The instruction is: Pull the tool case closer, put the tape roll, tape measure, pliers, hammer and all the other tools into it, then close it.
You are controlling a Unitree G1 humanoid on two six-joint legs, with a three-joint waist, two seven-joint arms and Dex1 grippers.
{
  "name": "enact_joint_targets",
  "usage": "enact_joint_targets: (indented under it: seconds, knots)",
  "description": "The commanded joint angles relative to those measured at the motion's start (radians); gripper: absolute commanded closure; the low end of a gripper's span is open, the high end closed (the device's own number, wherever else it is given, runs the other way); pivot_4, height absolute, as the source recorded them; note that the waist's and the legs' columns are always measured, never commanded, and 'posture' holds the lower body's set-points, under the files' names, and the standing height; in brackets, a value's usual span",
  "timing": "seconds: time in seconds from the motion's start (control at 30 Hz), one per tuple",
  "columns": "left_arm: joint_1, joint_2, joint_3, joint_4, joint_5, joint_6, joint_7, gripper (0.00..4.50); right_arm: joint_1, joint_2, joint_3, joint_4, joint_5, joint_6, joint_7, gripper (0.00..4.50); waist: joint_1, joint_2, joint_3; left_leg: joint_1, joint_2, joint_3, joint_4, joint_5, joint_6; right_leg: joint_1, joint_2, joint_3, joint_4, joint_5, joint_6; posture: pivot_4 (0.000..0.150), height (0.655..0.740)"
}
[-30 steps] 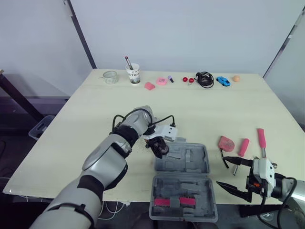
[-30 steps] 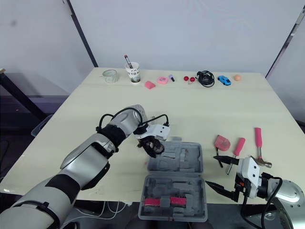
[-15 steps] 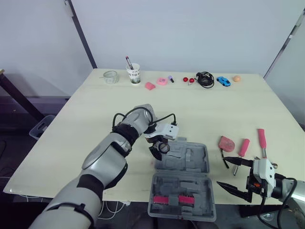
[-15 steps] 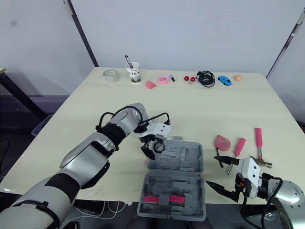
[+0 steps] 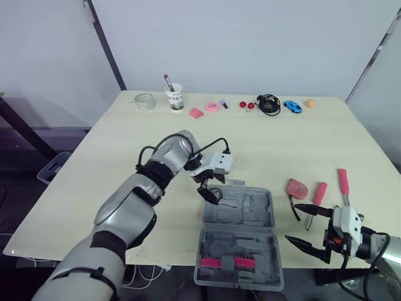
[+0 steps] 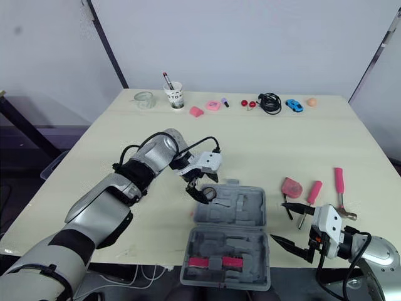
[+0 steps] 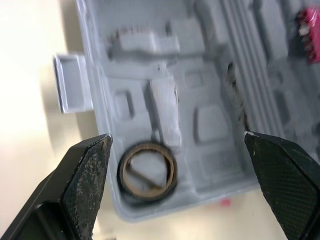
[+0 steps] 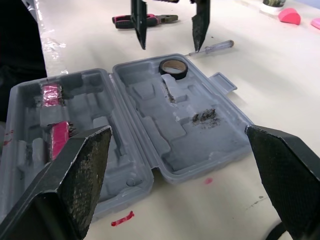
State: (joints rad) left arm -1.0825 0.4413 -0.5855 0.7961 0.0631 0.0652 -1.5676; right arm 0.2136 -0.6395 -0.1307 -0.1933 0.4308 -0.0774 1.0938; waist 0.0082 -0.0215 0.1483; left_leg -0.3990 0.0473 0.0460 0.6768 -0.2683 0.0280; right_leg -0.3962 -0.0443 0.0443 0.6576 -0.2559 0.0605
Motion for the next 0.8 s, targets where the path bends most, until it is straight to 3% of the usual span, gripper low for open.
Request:
enact_joint_targets:
  seconds: [0.03, 0.23, 0.33, 0.43, 0.63, 0.7, 0.77, 0.8]
  knots:
    - [0.039, 0.013, 0.114, -0.024, -0.083, -0.022, -0.046, 0.04, -0.001, 0.004, -0.025, -0.03, 0.022, -0.009, -0.014, 0.0, 0.002, 0.0, 0.0, 0.0, 0.0, 0.0, 0.0, 0.0, 0.0, 0.0, 0.0, 0.0, 0.0, 0.0, 0.0, 0.15, 0.74]
    - [0.112, 0.02, 0.229, 0.011, -0.146, -0.069, -0.021, 0.04, -0.001, 0.006, -0.027, -0.034, 0.021, -0.011, -0.03, 0.0, 0.003, 0.0, 0.0, 0.0, 0.0, 0.0, 0.0, 0.0, 0.0, 0.0, 0.0, 0.0, 0.0, 0.0, 0.0, 0.15, 0.74]
    - [0.149, 0.007, 0.307, 0.056, -0.186, -0.121, 0.009, 0.88, 0.001, 0.011, -0.023, -0.036, 0.018, -0.015, -0.039, 0.0, 0.004, 0.0, 0.0, 0.0, 0.0, 0.0, 0.0, 0.0, 0.0, 0.0, 0.0, 0.0, 0.0, 0.0, 0.0, 0.15, 0.74]
    - [0.161, 0.0, 0.349, 0.105, -0.193, -0.156, 0.019, 2.32, -0.001, 0.018, -0.018, -0.04, 0.013, -0.016, -0.049, 0.0, 0.004, 0.0, 0.0, 0.0, 0.0, 0.0, 0.0, 0.0, 0.0, 0.0, 0.0, 0.0, 0.0, 0.0, 0.0, 0.15, 0.74]
    - [0.167, -0.003, 0.376, 0.176, -0.179, -0.197, -0.001, 2.32, -0.001, 0.028, -0.007, -0.042, 0.004, -0.022, -0.06, 0.0, 0.004, 0.0, 0.0, 0.0, 0.0, 0.0, 0.0, 0.0, 0.0, 0.0, 0.0, 0.0, 0.0, 0.0, 0.0, 0.15, 0.74]
    - [0.159, -0.007, 0.385, 0.197, -0.178, -0.207, 0.005, 2.87, 0.0, 0.034, -0.005, -0.043, 0.001, -0.024, -0.065, 0.0, 0.004, 0.0, 0.0, 0.0, 0.0, 0.0, 0.0, 0.0, 0.0, 0.0, 0.0, 0.0, 0.0, 0.0, 0.0, 0.15, 0.74]
    - [0.153, -0.01, 0.389, 0.216, -0.175, -0.216, 0.007, 2.87, 0.003, 0.038, -0.001, -0.044, -0.004, -0.027, -0.069, 0.0, 0.004, 0.0, 0.0, 0.0, 0.0, 0.0, 0.0, 0.0, 0.0, 0.0, 0.0, 0.0, 0.0, 0.0, 0.0, 0.15, 0.74]
    - [0.151, -0.011, 0.391, 0.225, -0.171, -0.221, 0.011, 3.24, 0.004, 0.04, 0.001, -0.045, -0.006, -0.029, -0.071, 0.0, 0.004, 0.0, 0.0, 0.0, 0.0, 0.0, 0.0, 0.0, 0.0, 0.0, 0.0, 0.0, 0.0, 0.0, 0.0, 0.15, 0.74]
